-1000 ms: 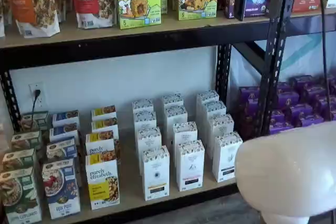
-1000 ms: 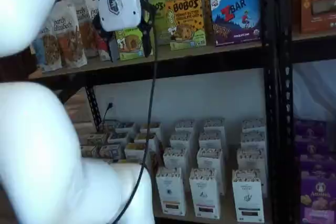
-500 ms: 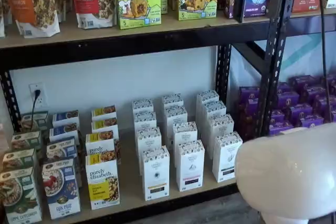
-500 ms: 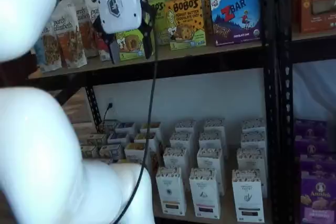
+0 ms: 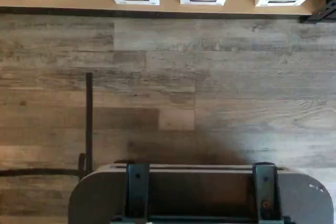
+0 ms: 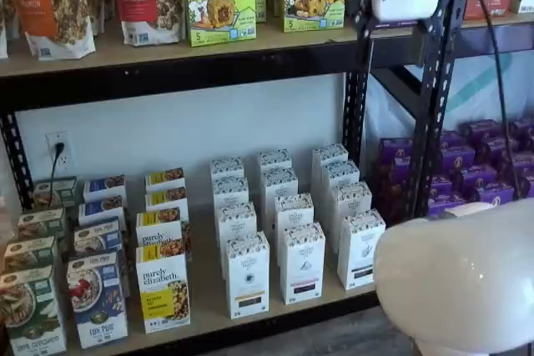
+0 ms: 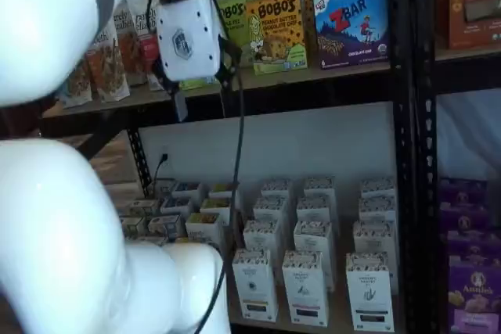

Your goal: Pick up the white box with a yellow strip in the middle, on the bottom shelf, the fourth box from the left

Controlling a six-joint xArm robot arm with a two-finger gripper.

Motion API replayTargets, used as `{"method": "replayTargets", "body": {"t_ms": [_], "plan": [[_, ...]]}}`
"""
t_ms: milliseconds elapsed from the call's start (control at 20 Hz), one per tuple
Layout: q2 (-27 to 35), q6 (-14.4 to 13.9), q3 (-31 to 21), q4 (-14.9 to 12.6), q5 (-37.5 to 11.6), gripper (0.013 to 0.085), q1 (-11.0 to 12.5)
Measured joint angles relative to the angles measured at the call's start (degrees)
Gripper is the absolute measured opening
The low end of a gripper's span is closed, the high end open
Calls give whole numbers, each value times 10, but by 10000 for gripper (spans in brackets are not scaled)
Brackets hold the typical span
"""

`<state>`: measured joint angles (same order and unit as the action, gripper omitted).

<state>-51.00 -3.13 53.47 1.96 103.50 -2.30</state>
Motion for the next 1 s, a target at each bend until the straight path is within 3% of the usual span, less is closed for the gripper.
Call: {"method": "replayTargets", "body": {"t_ms": [250, 1000], "plan": [[9, -28, -49, -32, -45, 850, -34], [22, -52, -206, -4, -254, 850, -57]]}}
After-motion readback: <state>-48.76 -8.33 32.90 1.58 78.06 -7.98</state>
